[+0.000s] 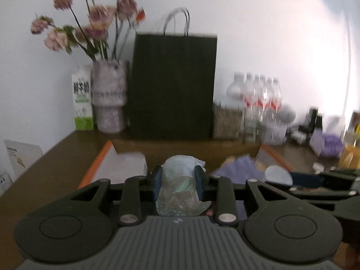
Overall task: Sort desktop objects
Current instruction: 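Lift and carry the plastic bag and white cap over the orange box, then open both tools to release the bag and cap into the box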
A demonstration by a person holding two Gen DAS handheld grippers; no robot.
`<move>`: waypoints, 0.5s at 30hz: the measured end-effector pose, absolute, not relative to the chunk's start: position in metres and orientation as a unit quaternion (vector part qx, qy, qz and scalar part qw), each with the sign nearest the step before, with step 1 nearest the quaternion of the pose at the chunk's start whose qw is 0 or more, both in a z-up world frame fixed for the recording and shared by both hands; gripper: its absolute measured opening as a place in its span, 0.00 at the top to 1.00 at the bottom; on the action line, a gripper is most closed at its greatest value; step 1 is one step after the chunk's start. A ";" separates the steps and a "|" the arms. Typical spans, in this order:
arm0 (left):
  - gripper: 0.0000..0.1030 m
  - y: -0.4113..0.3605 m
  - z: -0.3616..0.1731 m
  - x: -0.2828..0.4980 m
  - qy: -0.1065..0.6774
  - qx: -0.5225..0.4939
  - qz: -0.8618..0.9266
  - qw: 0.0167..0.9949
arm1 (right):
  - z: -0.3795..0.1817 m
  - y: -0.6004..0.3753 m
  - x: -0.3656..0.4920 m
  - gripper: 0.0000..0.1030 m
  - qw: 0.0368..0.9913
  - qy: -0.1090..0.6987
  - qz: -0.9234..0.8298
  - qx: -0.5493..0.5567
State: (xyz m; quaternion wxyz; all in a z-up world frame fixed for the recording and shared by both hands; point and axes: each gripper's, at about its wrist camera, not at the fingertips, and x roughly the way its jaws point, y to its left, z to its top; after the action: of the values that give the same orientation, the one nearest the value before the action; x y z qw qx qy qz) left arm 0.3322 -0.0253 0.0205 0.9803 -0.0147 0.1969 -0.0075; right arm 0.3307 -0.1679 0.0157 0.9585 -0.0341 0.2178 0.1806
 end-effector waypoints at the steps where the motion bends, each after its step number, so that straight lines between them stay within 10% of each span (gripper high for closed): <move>1: 0.70 -0.026 0.015 0.335 0.206 -0.009 -0.008 0.979 | 0.011 -0.167 0.333 0.62 0.957 0.223 0.179 -0.040; 15: 0.60 -0.029 -0.006 0.341 0.214 0.024 -0.007 0.976 | -0.008 -0.170 0.342 0.62 0.949 0.255 0.186 -0.024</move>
State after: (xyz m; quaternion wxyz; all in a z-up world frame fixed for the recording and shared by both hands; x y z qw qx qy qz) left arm 0.3411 -0.0295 -0.0059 0.9764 0.0239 0.2144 -0.0068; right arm 0.3423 -0.1696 -0.0080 0.9485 -0.0240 0.2551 0.1861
